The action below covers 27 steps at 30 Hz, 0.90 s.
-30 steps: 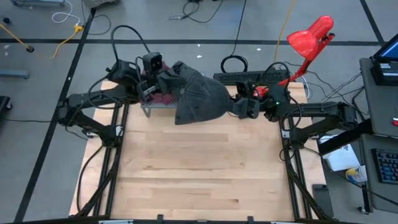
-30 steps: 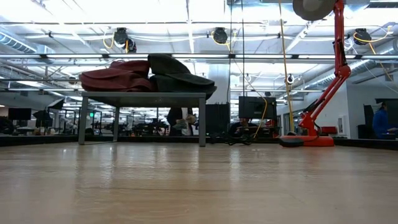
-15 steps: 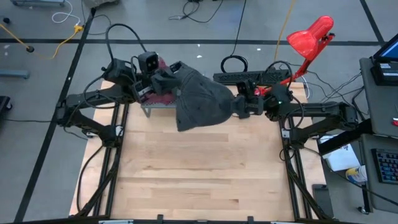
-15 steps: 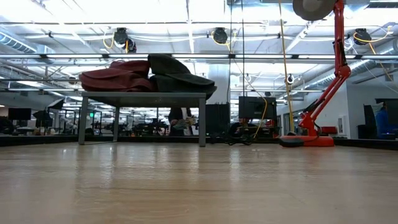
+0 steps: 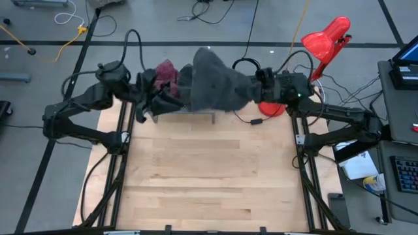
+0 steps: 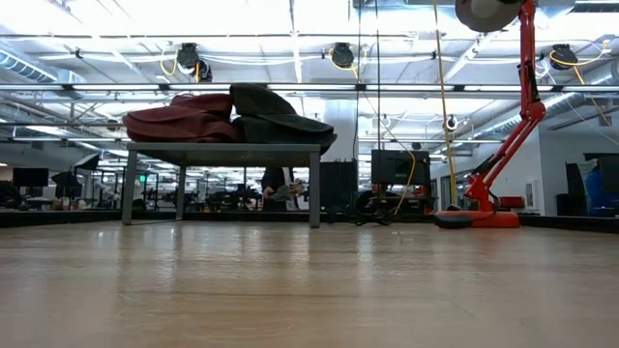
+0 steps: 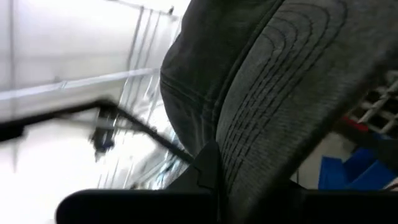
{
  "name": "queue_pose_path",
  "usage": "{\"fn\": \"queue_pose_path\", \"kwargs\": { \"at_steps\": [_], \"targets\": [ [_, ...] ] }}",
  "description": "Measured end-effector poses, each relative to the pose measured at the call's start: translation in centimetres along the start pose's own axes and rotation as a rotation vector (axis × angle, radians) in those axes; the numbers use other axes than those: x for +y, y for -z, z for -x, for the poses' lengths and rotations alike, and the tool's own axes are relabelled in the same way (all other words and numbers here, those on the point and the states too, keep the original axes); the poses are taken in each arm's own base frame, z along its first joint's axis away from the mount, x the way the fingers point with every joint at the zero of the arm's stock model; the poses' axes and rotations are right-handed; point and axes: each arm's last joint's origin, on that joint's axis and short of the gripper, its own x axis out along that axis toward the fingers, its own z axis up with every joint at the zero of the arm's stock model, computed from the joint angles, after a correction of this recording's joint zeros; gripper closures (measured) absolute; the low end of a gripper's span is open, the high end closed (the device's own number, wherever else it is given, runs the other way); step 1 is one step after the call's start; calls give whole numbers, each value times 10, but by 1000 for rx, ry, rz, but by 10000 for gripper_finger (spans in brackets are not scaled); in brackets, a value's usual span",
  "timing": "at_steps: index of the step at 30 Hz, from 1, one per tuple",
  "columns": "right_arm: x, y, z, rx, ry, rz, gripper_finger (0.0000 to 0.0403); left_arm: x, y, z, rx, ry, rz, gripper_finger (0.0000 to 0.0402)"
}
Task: Pick & Place hat
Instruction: Stack the black cap on top of the black cap on the shelf
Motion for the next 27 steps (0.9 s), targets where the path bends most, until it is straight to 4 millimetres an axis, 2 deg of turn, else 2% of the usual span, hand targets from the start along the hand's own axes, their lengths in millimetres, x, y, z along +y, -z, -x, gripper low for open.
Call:
{"fn": "queue_pose_path", "kwargs": {
  "at_steps": [6,11,16,20,27],
  "targets": [
    [-27,-32,4,-76,193,-91,399,-17,13,20,95,-73,-20,289],
    [-48,-68,-6,-41,324,-142,399,-25,17,28,122,-69,3,289],
    [-75,-97,-21,15,359,-261,399,-26,18,30,136,-76,61,289],
    [-98,-106,-25,35,379,-380,399,-25,21,30,160,-90,71,289],
    [-140,-113,-11,-6,484,-499,399,-24,22,30,175,-95,43,289]
  ]
}}
